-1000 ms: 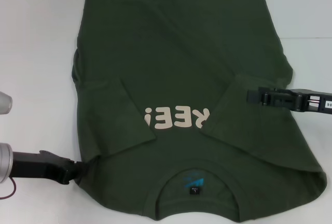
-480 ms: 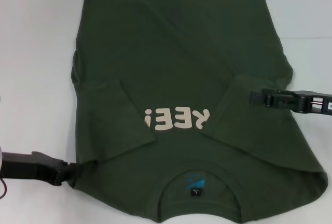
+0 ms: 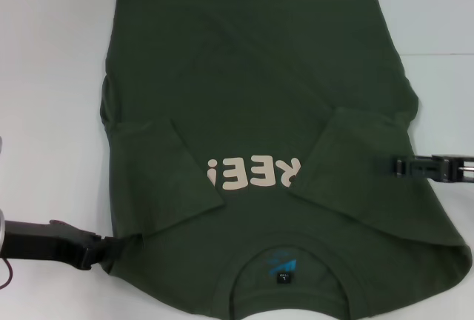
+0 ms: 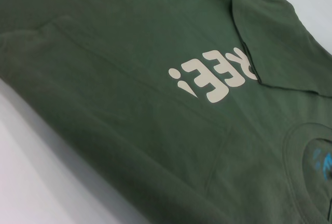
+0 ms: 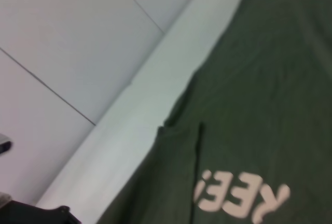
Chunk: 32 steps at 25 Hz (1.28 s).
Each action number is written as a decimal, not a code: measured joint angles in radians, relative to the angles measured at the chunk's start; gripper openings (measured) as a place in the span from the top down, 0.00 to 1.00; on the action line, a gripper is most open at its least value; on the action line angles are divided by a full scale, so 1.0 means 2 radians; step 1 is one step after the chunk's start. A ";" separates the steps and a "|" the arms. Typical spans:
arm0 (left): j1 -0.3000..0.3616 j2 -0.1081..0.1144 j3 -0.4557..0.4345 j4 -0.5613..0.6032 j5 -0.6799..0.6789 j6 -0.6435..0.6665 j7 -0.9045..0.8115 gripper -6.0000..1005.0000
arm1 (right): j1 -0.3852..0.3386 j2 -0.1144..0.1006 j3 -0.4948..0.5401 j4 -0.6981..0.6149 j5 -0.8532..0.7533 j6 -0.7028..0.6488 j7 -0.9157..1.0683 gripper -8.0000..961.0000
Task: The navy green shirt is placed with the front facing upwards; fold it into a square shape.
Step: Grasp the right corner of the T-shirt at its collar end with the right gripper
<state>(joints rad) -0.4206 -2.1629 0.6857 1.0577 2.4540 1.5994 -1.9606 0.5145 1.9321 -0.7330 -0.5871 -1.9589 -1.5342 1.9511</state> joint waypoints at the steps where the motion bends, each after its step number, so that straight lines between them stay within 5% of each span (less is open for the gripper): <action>1: 0.000 0.000 0.000 -0.001 0.000 -0.001 0.000 0.99 | -0.003 -0.002 0.000 -0.002 -0.004 0.000 0.007 0.15; 15: -0.007 0.000 -0.008 -0.003 -0.002 -0.004 -0.004 0.99 | -0.070 -0.038 0.009 -0.004 -0.018 -0.027 0.065 0.16; 32: -0.012 -0.001 -0.005 -0.005 -0.005 -0.005 -0.005 0.99 | -0.076 -0.038 0.042 -0.001 -0.113 -0.026 0.104 0.16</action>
<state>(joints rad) -0.4448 -2.1645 0.6765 1.0477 2.4447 1.5903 -1.9696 0.3623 1.8566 -0.6486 -0.5889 -2.1854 -1.5869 2.1582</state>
